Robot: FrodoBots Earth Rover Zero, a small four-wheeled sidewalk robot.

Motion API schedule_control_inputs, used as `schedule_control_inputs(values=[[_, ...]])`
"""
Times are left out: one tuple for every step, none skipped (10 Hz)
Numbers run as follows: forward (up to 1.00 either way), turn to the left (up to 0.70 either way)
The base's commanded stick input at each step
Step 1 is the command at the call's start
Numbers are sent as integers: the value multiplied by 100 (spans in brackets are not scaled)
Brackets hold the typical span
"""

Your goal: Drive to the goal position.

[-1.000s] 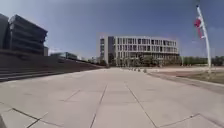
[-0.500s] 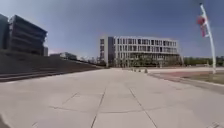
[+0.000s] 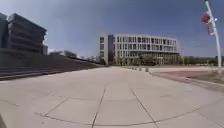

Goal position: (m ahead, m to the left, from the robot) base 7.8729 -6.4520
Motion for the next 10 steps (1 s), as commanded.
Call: schedule_control_inputs(values=[[70,1],[70,1],[70,1],[70,1],[70,1],[70,1],[70,1],[70,1],[70,1],[70,1]])
